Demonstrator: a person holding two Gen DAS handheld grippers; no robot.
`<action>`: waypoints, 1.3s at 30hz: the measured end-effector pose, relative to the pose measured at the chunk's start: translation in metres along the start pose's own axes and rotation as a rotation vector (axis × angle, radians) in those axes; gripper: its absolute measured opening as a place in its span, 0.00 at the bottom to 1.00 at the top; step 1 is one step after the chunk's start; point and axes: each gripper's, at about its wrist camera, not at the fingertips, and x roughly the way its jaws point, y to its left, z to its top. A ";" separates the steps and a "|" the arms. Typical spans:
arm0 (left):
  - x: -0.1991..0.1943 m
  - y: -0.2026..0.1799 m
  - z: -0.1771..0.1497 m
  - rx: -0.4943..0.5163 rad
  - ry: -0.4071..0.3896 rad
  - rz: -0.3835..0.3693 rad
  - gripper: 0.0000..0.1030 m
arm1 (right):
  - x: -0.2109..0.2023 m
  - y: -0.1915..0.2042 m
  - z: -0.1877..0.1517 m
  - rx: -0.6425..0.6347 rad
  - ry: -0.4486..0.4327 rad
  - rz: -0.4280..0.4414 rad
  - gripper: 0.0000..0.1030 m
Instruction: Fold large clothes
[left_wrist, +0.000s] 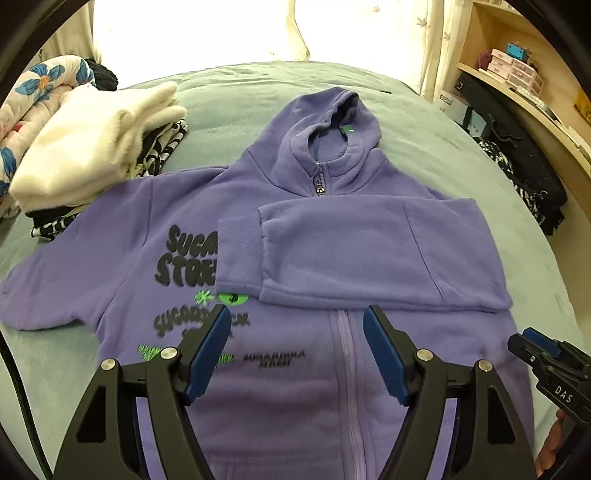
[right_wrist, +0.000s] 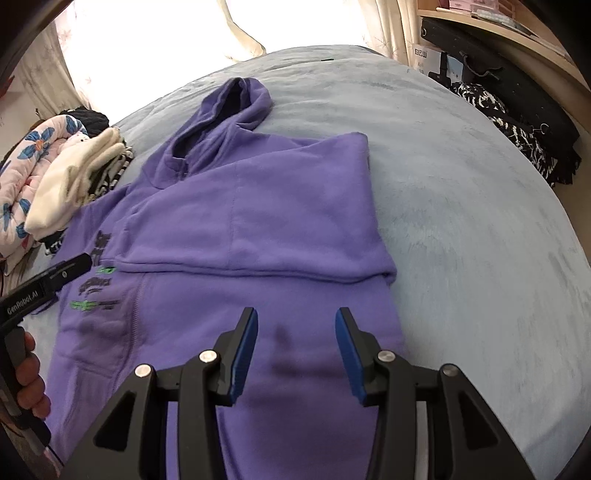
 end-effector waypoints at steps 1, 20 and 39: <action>-0.006 -0.001 -0.003 0.004 -0.004 0.005 0.72 | -0.005 0.003 -0.003 -0.001 -0.003 0.007 0.43; -0.100 0.105 -0.061 -0.102 -0.045 0.122 0.80 | -0.067 0.156 -0.038 -0.212 -0.148 0.060 0.70; -0.032 0.379 -0.114 -0.454 0.098 -0.018 0.80 | 0.030 0.326 -0.041 -0.384 -0.128 -0.013 0.70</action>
